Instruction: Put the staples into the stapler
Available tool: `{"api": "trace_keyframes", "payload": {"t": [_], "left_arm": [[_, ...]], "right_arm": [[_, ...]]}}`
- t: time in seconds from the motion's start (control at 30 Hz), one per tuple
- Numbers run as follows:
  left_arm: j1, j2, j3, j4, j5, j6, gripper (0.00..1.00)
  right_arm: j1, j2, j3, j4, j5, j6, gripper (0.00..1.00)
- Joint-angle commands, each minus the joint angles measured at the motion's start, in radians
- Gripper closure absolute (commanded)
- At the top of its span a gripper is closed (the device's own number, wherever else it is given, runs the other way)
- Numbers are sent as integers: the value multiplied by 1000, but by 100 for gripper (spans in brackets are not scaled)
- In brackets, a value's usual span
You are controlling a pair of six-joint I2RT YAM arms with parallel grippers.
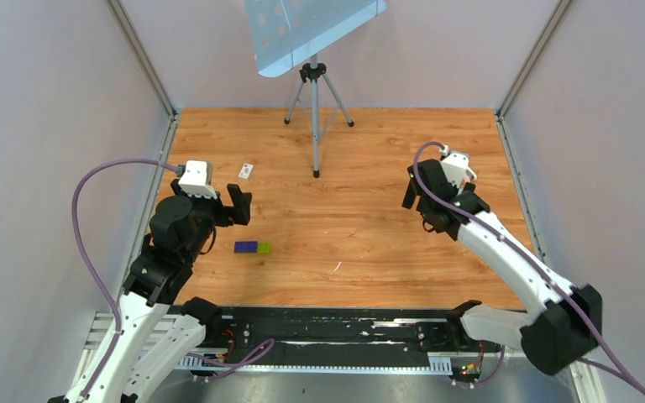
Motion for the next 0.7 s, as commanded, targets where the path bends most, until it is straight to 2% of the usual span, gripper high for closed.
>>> {"api": "trace_keyframes", "payload": {"t": [0.0,0.13,0.27,0.43,0.6,0.67], "left_arm": [[-3,16,-6,-14,10,-9,0],[-4,17,0,-28,-12,-9,0],[-3,9,-2,-25,-13,-9,0],[-3,5,-3,-27,-21,-7,0],[-3,7,-1,-28,-21,-5,0],[-3,6,0,-28,-25,-5,0]], "right_arm": [[-70,178,75,57,82,-132,0],[-180,424,186,59,20,-198,0],[-268,580,247,118,-36,-261,3],[-361,666,270,172,-135,-286,21],[-421,690,240,223,-209,-306,24],[-451,698,227,243,-250,-306,28]]}}
